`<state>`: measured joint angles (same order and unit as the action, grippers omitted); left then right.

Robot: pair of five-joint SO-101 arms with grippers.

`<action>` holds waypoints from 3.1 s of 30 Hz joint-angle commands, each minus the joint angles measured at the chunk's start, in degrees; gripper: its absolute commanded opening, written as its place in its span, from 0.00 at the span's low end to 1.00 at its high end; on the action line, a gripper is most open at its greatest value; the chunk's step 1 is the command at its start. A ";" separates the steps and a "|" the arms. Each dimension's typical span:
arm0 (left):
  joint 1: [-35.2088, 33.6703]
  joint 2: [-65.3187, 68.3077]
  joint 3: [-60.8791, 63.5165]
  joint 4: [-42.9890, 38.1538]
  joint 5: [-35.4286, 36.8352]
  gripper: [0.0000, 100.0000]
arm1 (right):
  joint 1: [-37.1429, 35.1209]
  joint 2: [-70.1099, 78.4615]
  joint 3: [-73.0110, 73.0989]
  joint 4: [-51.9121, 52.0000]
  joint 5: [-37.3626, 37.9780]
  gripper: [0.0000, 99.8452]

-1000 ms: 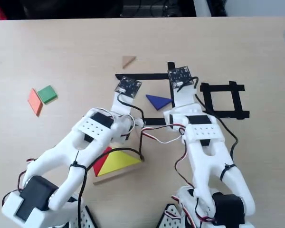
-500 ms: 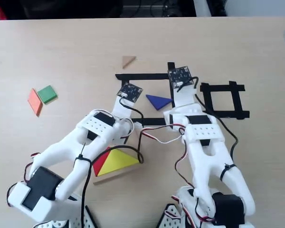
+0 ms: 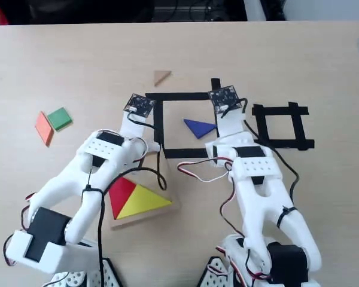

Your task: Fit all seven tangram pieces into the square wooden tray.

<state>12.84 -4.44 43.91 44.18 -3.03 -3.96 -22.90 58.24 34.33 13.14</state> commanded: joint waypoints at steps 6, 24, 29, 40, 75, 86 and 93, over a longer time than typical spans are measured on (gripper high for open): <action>-1.45 -0.70 -2.42 2.11 -0.62 0.03 | -1.93 -1.63 -0.13 -0.88 0.53 0.01; -21.93 -13.71 -17.71 16.18 -4.84 0.06 | -1.76 -1.63 -0.22 -0.97 0.70 0.01; -31.08 -7.47 -26.59 20.84 -19.25 0.17 | -1.76 -1.63 -0.04 -0.97 2.46 0.01; -35.30 28.31 -71.52 40.88 -9.58 0.17 | -1.85 -1.63 -0.04 -0.97 2.55 0.01; -37.32 56.79 -93.76 39.12 18.37 0.17 | -1.85 -1.63 -0.22 -1.05 2.64 0.01; -35.47 62.68 -97.10 40.53 17.93 0.18 | -1.85 -1.71 -0.22 -0.97 2.64 0.01; -29.49 63.30 -100.97 47.03 12.04 0.18 | -1.85 -1.71 -0.40 -0.97 4.04 0.01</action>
<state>-20.75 58.68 -54.90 87.43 12.44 -4.92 -22.90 58.42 34.33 15.25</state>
